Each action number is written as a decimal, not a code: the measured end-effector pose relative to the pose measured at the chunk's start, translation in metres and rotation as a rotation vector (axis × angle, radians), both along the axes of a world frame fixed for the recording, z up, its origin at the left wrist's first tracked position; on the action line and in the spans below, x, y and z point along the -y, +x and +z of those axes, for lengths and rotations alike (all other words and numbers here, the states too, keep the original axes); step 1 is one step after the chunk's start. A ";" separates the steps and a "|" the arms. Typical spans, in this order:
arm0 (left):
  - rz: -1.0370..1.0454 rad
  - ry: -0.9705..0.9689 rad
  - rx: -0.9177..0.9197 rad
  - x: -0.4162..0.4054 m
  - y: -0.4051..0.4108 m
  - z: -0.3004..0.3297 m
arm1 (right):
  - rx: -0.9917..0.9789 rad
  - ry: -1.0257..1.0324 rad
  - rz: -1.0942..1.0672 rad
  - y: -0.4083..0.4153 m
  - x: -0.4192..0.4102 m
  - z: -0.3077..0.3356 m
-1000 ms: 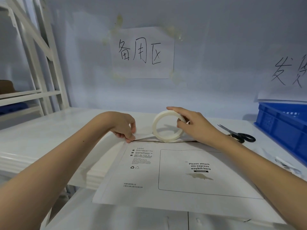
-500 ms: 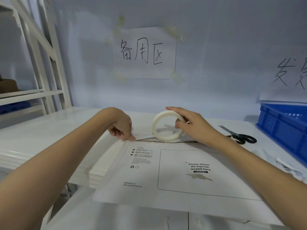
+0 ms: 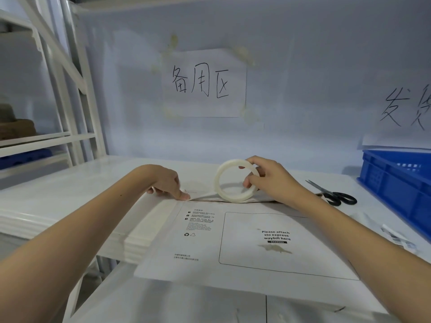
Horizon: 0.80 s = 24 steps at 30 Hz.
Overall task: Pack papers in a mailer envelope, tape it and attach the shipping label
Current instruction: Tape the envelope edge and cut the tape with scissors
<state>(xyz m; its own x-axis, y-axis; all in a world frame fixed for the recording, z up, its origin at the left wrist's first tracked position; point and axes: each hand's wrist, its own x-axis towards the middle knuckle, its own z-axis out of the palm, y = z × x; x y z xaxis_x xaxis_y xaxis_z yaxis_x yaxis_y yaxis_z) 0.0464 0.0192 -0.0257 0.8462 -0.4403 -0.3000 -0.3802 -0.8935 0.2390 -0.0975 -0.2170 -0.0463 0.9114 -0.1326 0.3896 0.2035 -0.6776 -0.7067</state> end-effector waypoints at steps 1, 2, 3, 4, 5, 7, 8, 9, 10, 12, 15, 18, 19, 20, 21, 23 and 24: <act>0.004 0.007 0.007 0.000 -0.001 -0.001 | -0.001 -0.018 0.006 -0.001 0.001 0.001; 0.008 0.009 0.007 -0.001 -0.002 -0.001 | 0.001 -0.040 0.011 -0.003 0.002 0.003; 0.011 0.008 0.005 -0.001 -0.003 -0.002 | 0.006 -0.060 0.018 -0.004 0.004 0.005; 0.011 0.008 0.002 -0.002 -0.003 -0.002 | 0.009 -0.078 0.023 -0.006 0.006 0.008; 0.009 0.010 0.001 -0.002 -0.003 -0.003 | 0.009 -0.100 0.023 -0.008 0.009 0.012; 0.009 0.016 0.005 -0.002 -0.004 -0.002 | -0.007 -0.186 0.008 -0.012 0.016 0.019; 0.013 0.018 0.004 -0.002 -0.004 -0.002 | -0.019 -0.236 -0.008 -0.014 0.021 0.023; 0.018 0.019 0.001 -0.002 -0.004 -0.002 | -0.031 -0.275 -0.024 -0.017 0.025 0.026; 0.020 0.021 -0.004 -0.001 -0.004 -0.002 | -0.047 -0.300 -0.035 -0.018 0.028 0.028; 0.020 0.028 -0.010 -0.001 -0.005 -0.001 | -0.073 -0.307 -0.051 -0.020 0.030 0.029; 0.008 0.063 0.077 0.006 -0.011 0.001 | -0.069 -0.256 -0.082 -0.019 0.029 0.024; -0.103 -0.016 0.169 0.020 -0.024 -0.001 | -0.059 -0.158 -0.068 -0.020 0.030 0.024; -0.143 -0.083 0.164 0.025 -0.028 -0.004 | -0.061 -0.126 -0.050 -0.021 0.029 0.024; -0.167 -0.153 0.161 0.030 -0.032 -0.007 | -0.065 -0.096 -0.032 -0.022 0.029 0.025; -0.169 -0.228 0.161 0.033 -0.036 -0.012 | -0.069 -0.067 -0.018 -0.021 0.029 0.025; -0.132 -0.398 0.166 0.035 -0.038 -0.019 | -0.072 -0.009 -0.012 -0.021 0.028 0.026; -0.108 -0.479 0.145 0.034 -0.037 -0.022 | -0.077 0.019 -0.014 -0.020 0.027 0.026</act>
